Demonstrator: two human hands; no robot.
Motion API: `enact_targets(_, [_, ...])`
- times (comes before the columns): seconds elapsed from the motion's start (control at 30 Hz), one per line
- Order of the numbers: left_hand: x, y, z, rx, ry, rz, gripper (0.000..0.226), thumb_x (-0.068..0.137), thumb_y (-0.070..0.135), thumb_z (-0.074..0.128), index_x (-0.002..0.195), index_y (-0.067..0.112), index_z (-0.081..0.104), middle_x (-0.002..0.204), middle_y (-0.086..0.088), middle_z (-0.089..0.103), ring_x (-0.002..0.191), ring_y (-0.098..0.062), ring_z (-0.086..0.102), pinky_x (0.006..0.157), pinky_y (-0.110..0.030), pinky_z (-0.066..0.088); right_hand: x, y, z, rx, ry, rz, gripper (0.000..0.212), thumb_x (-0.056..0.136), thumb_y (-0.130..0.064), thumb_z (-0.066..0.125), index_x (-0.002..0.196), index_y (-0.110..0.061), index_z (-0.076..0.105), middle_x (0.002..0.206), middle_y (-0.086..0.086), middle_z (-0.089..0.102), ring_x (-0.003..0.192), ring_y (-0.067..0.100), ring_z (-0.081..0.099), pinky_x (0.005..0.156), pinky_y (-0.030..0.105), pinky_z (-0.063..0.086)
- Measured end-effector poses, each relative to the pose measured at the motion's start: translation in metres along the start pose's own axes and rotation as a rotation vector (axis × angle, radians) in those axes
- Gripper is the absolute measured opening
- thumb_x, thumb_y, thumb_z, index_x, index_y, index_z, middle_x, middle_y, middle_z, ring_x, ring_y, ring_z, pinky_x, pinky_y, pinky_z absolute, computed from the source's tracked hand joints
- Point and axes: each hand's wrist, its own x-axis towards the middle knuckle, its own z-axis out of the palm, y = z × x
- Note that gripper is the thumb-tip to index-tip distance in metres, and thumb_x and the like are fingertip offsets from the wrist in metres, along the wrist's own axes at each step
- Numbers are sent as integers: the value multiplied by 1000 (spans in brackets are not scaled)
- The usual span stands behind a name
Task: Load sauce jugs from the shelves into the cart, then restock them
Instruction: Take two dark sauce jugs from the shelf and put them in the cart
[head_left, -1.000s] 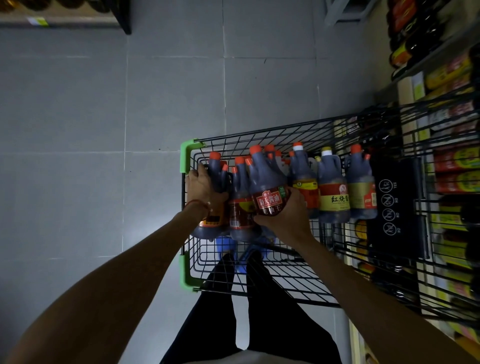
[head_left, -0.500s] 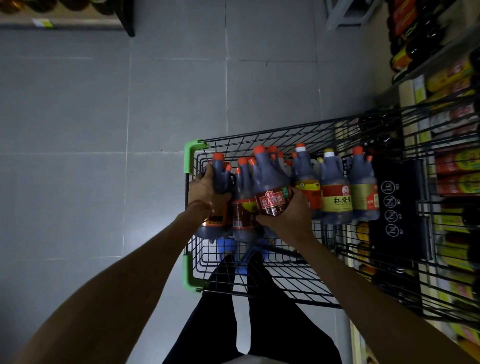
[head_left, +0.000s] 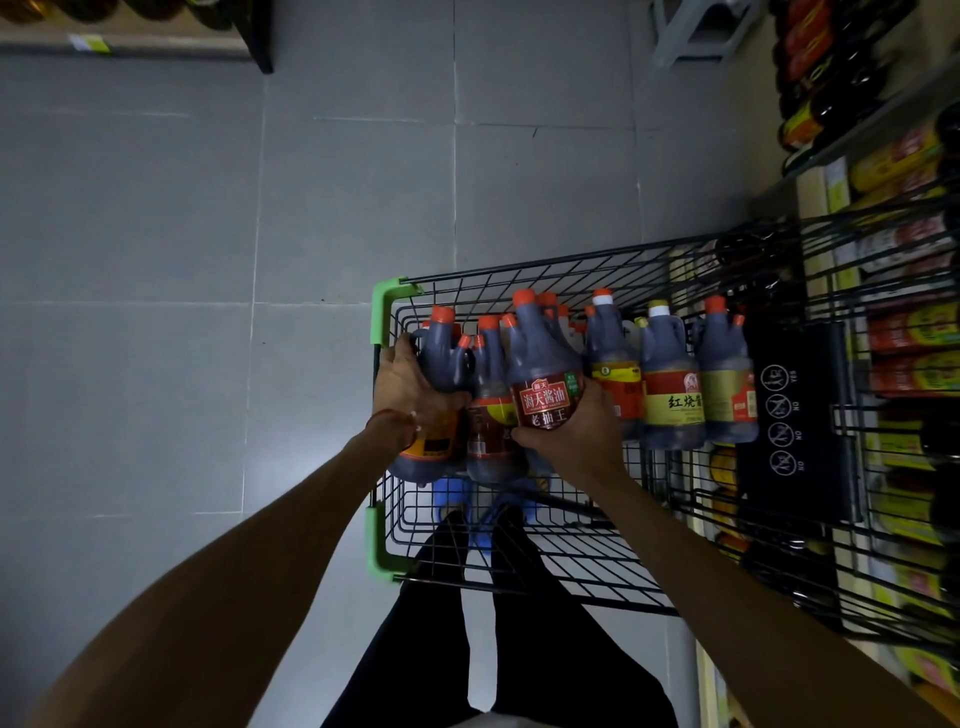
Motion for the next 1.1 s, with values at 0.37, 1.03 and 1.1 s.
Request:
enact_targets(0.37, [-11,-10,-3,39,-17,28,98,61,40,94,139,15,40,122,-2,60,106,-21,60,89,-30,51,-5,-1,-1,158,-14,40,103,39,-43,93,131,-17,54,115,-2,68,102,16,68,89,41,60])
enact_targets(1.03, [-143,74,1,66,-115,498,103,47,63,88,134,21,52,116,8,64,101,-14,63,89,-27,52,-165,61,-68,542,333,68,76,58,-10,97,123,-16,56,102,-1,73,88,15,72,66,19,54])
enact_targets(1.1, [-168,79,12,50,-129,549,101,44,67,83,130,20,55,112,8,66,97,-14,65,82,-25,51,-196,77,-77,606,387,62,76,60,-3,95,123,-13,54,101,0,71,88,17,72,62,15,53])
